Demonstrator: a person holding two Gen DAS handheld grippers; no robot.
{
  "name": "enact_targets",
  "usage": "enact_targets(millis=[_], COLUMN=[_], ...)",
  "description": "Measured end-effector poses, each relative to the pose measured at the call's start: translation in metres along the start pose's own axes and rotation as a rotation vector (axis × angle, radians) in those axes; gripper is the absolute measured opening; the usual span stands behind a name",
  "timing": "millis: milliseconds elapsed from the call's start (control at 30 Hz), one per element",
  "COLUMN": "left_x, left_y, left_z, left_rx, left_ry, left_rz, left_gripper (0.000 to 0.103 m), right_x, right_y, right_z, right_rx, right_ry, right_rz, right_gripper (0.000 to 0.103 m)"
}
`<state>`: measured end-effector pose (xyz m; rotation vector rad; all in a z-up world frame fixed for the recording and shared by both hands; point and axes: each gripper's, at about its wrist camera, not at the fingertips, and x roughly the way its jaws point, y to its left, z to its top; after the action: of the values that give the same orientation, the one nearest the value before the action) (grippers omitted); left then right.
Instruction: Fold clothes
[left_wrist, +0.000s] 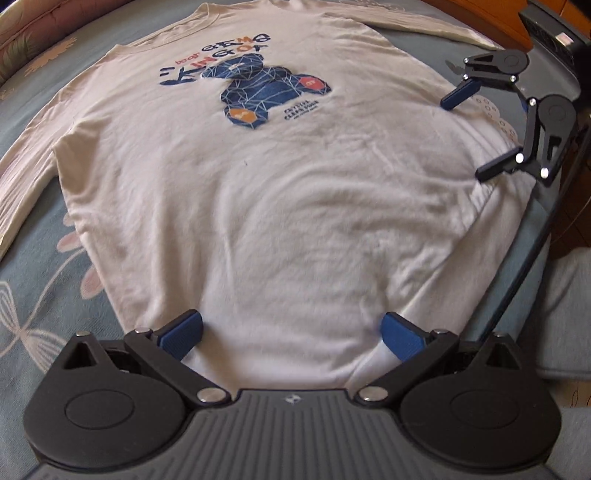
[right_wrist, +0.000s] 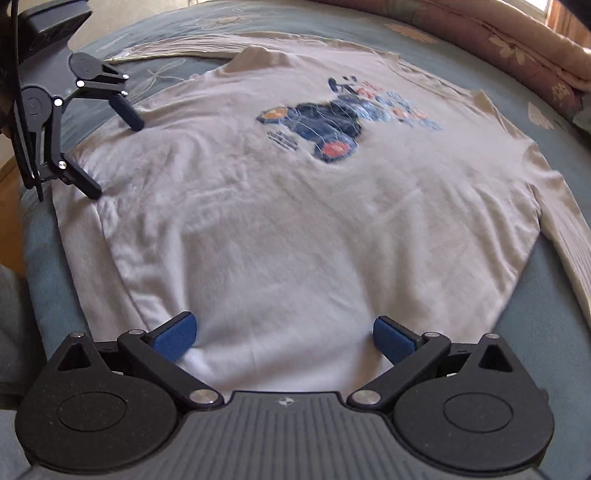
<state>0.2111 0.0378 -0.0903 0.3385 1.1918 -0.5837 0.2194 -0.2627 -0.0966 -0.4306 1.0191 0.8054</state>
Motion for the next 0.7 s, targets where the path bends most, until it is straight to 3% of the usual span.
enact_targets(millis=[300, 433, 700], left_x=[0.002, -0.004, -0.001], left_y=[0.004, 0.010, 0.037], left_z=[0.009, 0.014, 0.081], left_rx=[-0.044, -0.110, -0.215], left_ry=[0.024, 0.051, -0.104], left_rz=[-0.010, -0.015, 0.072], left_gripper=[0.102, 0.102, 0.102], right_x=[-0.003, -0.002, -0.002], right_y=[-0.004, -0.004, -0.006], right_z=[-0.010, -0.010, -0.011], right_rx=[0.028, 0.029, 0.020], right_ry=[0.009, 0.006, 0.001], right_rz=[0.010, 0.006, 0.016], right_gripper=[0.103, 0.103, 0.103])
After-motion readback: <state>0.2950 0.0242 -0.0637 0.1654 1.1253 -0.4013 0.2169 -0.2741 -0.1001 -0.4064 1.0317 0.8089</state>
